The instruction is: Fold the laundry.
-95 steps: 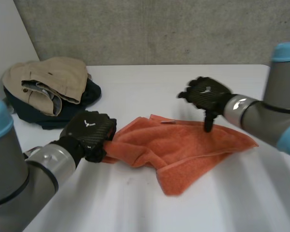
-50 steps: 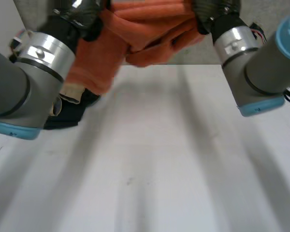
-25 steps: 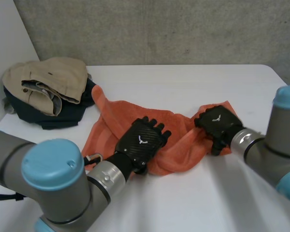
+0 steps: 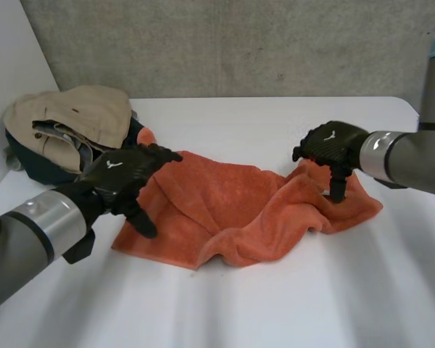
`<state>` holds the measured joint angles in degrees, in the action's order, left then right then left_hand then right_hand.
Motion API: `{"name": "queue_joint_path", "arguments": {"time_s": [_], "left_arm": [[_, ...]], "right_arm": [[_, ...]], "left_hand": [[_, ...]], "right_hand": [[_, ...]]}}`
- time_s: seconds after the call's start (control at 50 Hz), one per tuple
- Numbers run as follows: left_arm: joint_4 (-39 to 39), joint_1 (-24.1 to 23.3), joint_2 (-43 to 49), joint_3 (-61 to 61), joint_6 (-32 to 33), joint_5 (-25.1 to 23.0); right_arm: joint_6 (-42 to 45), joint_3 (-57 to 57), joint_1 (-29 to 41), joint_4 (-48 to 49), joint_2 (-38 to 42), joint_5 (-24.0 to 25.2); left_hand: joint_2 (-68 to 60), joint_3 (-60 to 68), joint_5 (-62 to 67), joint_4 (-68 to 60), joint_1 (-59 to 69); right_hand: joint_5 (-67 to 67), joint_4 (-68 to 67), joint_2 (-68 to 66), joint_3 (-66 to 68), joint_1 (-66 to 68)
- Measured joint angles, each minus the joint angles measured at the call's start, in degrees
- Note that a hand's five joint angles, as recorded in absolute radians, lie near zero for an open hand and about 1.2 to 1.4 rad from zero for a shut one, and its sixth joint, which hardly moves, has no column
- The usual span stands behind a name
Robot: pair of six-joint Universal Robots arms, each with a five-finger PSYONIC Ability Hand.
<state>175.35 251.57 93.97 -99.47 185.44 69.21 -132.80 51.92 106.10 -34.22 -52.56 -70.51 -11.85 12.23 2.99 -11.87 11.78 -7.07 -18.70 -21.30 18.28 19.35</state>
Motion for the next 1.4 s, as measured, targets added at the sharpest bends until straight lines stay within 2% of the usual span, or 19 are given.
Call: {"name": "queue_joint_path", "arguments": {"time_s": [0.1,0.2,0.24,0.28,0.3,0.32,0.5,0.6,0.7,0.88,1.04,1.18,1.28,1.38,1.4], "left_arm": [[0.1,2.3,-0.2,-2.4,-1.9,-1.2],[0.5,3.8,0.1,-4.7,-2.7,-1.8],[0.7,4.3,0.3,-5.5,-3.0,-2.1],[0.7,4.3,0.3,-5.5,-3.0,-2.1],[1.2,4.8,0.7,-6.4,-3.7,-2.5],[1.4,4.9,0.9,-6.6,-4.0,-2.5],[2.3,3.9,2.6,-6.1,-7.7,-0.6],[2.6,1.4,4.8,-4.4,-10.8,3.0],[2.5,-1.9,7.0,-3.1,-13.2,6.5],[2.1,-7.5,11.0,-1.4,-15.1,11.9],[1.2,-11.7,14.1,0.5,-14.8,16.1],[4.0,-13.0,17.5,3.4,-13.7,20.7],[5.2,-13.6,21.5,6.7,-13.1,23.2],[5.9,-14.4,25.9,10.2,-12.9,24.7],[6.0,-14.5,26.4,10.8,-13.0,24.8]], "right_arm": [[0.8,-2.8,0.9,0.2,5.0,0.2],[1.4,-3.7,1.9,1.4,8.6,1.3],[1.8,-3.8,2.3,2.3,9.6,1.5],[1.8,-3.8,2.3,2.3,9.6,1.5],[2.4,-4.1,3.0,4.5,10.0,0.9],[2.5,-4.1,3.2,5.5,9.6,0.4],[-1.3,0.1,5.2,13.3,-3.0,-1.7],[-4.2,5.6,6.9,17.3,-14.5,-3.1],[-6.0,8.6,8.7,18.9,-20.8,-7.0],[-10.2,10.0,11.5,19.8,-26.7,-13.5],[-13.5,8.6,12.5,19.5,-29.3,-15.5],[-15.2,6.9,12.9,18.5,-30.7,-16.4],[-17.6,5.4,12.7,17.4,-31.9,-16.5],[-20.8,4.1,11.5,15.8,-33.3,-16.5],[-21.2,4.0,11.2,15.6,-33.5,-16.5]], "left_hand": [[0.0,0.0,0.0,0.0,0.0],[0.0,0.0,0.0,0.0,0.0],[0.0,0.0,0.0,0.0,0.0],[0.0,0.0,0.0,0.0,0.0],[0.0,0.0,0.0,0.0,0.0],[0.0,0.0,0.0,0.0,0.0],[0.0,0.0,0.0,0.0,0.0],[0.0,0.0,0.0,0.0,0.0],[0.0,0.0,0.0,0.0,0.0],[0.0,0.0,0.0,0.0,0.0],[0.0,0.0,0.0,0.0,0.0],[-0.4,0.3,0.3,-0.3,0.5],[-13.0,12.2,11.7,-12.8,14.0],[-38.5,37.9,36.3,-37.7,40.4],[-48.2,47.5,46.8,-48.2,50.8]], "right_hand": [[-1.4,-0.1,0.0,0.1,0.1],[-10.2,-8.3,-5.3,8.8,7.9],[-26.7,-24.9,-22.4,25.4,24.5],[-26.7,-24.9,-22.4,25.4,24.5],[-46.9,-45.3,-43.3,45.5,44.6],[-48.8,-47.9,-45.5,47.8,45.3],[-49.0,-49.6,-46.0,49.3,45.3],[-49.0,-49.7,-46.0,49.3,45.3],[-49.0,-49.7,-46.0,49.5,45.3],[-49.0,-49.7,-46.0,49.7,45.3],[-49.0,-49.7,-46.0,49.7,45.3],[-49.0,-49.7,-46.0,49.6,45.3],[-49.0,-49.7,-46.0,49.7,45.3],[-49.0,-49.7,-46.0,49.7,45.3],[-49.0,-49.7,-46.0,49.6,45.3]]}}
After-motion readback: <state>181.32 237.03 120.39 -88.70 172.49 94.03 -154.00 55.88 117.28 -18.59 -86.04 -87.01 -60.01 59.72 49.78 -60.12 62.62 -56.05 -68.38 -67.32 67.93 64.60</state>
